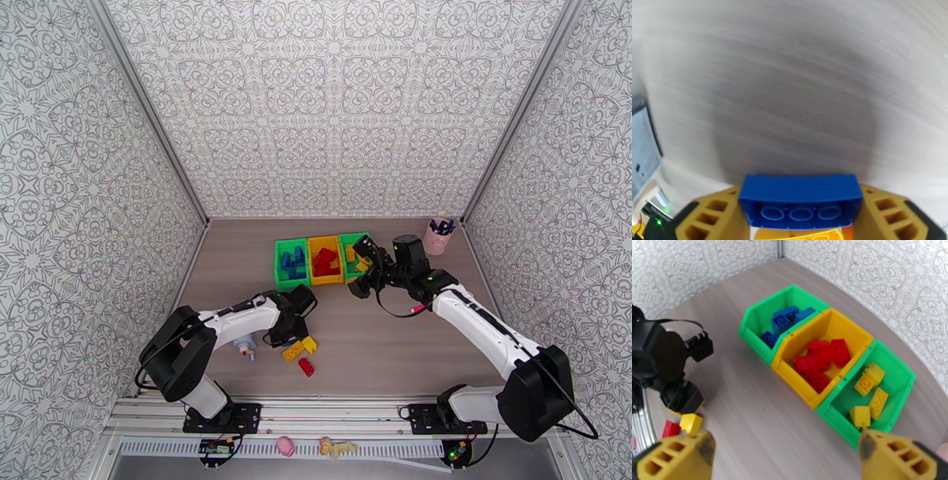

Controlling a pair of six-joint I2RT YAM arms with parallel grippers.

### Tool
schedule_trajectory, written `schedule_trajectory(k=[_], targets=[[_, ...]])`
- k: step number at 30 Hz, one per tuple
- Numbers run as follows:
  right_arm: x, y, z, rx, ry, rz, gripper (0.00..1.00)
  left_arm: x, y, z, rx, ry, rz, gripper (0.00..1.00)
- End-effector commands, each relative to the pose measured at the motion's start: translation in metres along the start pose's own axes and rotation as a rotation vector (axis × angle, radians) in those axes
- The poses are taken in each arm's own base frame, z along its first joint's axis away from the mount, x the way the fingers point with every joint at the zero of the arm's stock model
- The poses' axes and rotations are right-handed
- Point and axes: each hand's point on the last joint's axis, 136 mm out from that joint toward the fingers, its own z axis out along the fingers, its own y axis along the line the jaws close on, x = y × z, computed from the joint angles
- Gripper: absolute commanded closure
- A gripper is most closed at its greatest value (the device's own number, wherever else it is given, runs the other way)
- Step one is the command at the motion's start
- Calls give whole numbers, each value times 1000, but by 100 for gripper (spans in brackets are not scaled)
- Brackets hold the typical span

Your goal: Sort the legos into containers by color

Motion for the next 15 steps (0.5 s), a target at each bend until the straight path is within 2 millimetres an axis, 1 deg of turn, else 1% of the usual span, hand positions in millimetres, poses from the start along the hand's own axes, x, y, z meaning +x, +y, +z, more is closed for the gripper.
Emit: schedule_trajectory(k=[1,4,7,10,15], targets=[[-1,6,0,-26,1,4,0,2,3,0,-19,11,2,41],[-2,8,-1,-36,-1,2,0,-4,-1,-4,-5,-6,10,41],[-2,12,-1,-51,-1,-1,1,-18,-7,-16,17,-54,0,41],[-3,18,0,-70,-3,-10,0,-39,-16,-34,62,-122,-15,41],[-5,30,2,-97,-5,-30,0,-87,-31,-69,147,-249,-44,41]])
